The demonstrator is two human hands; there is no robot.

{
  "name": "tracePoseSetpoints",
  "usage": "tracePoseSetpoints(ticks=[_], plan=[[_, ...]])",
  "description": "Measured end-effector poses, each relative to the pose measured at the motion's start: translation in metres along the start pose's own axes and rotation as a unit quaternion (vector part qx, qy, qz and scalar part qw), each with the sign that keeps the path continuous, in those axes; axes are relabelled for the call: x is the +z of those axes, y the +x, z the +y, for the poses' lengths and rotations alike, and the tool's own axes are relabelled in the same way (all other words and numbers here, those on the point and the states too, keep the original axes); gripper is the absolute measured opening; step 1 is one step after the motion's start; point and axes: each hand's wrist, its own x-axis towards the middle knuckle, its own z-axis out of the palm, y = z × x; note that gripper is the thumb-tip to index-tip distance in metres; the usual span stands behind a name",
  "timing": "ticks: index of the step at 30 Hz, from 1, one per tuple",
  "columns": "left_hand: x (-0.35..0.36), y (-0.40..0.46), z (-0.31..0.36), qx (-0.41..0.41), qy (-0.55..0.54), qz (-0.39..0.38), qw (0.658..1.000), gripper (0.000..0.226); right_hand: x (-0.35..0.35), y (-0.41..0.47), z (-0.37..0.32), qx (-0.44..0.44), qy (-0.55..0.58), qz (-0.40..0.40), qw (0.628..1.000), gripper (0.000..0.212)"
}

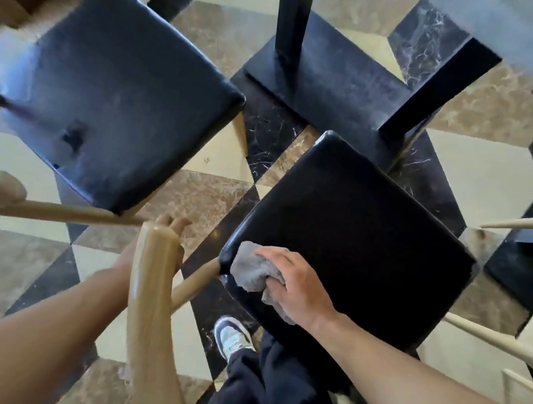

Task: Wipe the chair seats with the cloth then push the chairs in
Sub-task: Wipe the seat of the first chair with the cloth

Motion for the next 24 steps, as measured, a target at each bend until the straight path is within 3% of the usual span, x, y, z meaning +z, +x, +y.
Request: tracePoseSetpoints(ticks=[2, 5, 7, 13, 16, 19, 24], plan=[[-0.014, 0.013, 0.004, -0.018, 0.009, -0.047, 0.999, 0.048, -0.021, 0.028, -0.005, 0.013, -0.001, 0.038, 0.999, 0.055], [-0.036, 0.049, 0.026, -0.008, 0.015, -0.057, 0.998, 0.045, -0.059, 0.073, -0.009, 0.009, -0.018, 0.096, 0.995, 0.052], [-0.04, 0.053, 0.033, -0.017, -0.015, -0.059, 0.998, 0.044, -0.062, 0.098, -0.016, 0.003, -0.024, 0.071, 0.997, 0.051], [-0.03, 0.072, 0.0, -0.106, -0.127, -0.002, 0.986, 0.037, -0.013, 0.157, -0.043, -0.092, -0.153, -0.132, 0.975, 0.042], [-0.018, 0.078, -0.026, -0.118, -0.156, 0.001, 0.981, 0.033, 0.029, 0.173, -0.059, -0.127, -0.276, -0.254, 0.918, 0.029], [-0.003, 0.081, -0.041, -0.114, -0.158, -0.01, 0.981, 0.026, 0.061, 0.172, -0.067, -0.091, -0.36, -0.361, 0.855, 0.02], [0.016, 0.088, -0.025, -0.116, -0.195, -0.06, 0.972, 0.029, 0.062, 0.182, -0.055, -0.056, -0.378, -0.333, 0.862, 0.029]])
